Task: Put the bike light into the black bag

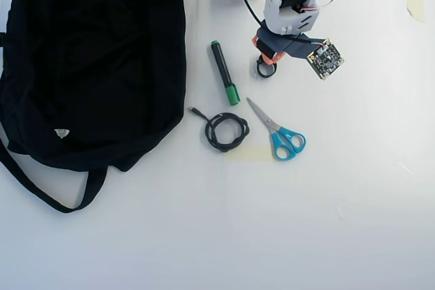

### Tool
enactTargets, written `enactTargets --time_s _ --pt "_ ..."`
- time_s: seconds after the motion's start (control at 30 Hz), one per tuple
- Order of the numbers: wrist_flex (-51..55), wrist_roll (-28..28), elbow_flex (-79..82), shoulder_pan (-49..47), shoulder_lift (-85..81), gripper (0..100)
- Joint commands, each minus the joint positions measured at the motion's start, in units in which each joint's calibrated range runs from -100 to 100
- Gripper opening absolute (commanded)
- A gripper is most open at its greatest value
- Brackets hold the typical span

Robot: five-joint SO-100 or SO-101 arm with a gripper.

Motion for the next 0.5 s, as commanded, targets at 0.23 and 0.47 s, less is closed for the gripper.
enactTargets --time_s 0.23,0.47 --pt "-4.83 -2.58 -1.07 0.9 5.36 16" --pt "-4.83 -2.95 -0.8 0.97 7.02 21"
